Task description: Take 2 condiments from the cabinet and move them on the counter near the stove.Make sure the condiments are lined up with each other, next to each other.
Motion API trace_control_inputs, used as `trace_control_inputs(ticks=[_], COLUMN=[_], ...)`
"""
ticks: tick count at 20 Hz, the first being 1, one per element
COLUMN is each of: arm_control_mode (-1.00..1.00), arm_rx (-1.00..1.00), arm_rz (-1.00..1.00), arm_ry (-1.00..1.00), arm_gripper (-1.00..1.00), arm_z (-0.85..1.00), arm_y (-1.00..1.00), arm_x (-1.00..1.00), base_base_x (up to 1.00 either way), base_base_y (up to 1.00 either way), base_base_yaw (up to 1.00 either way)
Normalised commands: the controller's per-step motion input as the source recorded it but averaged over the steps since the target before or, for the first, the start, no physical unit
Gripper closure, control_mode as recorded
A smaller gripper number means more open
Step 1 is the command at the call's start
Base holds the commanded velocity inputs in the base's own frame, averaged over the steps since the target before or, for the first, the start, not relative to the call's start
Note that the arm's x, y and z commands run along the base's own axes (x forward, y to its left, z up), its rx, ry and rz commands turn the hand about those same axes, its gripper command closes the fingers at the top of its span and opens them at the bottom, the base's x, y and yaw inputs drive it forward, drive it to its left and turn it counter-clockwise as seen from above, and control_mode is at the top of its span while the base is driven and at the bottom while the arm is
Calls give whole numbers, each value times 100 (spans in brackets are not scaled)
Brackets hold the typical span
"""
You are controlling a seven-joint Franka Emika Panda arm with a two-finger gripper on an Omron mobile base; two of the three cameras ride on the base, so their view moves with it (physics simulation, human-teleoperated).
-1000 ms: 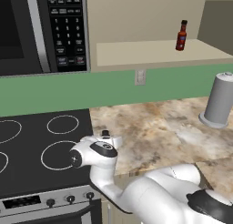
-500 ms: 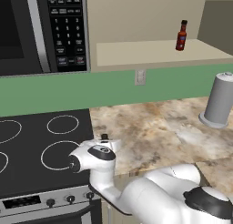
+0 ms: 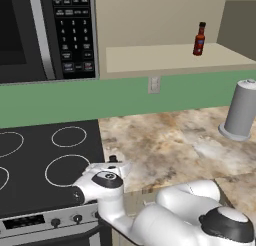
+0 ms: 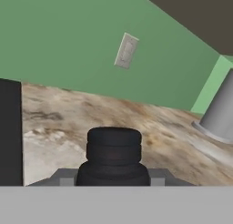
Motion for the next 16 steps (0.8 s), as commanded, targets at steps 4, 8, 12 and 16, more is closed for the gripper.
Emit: trace_control_inputs(ticks=[4,8,12,16], arm_control_mode=[-100,-100,-100,-100], arm_rx=[0,0,0,0], arm_rz=[0,0,0,0], arm_ry=[-8,-8,-8,-7], arm_gripper=[100,100,100,100], arm_z=[-14,-16,-23,-19], arm_y=[0,0,0,0], arm_x=[0,0,0,0], base_base_x=[0,0,0,0], base_base_y=[0,0,0,0], base_base_yaw=[0,0,0,0])
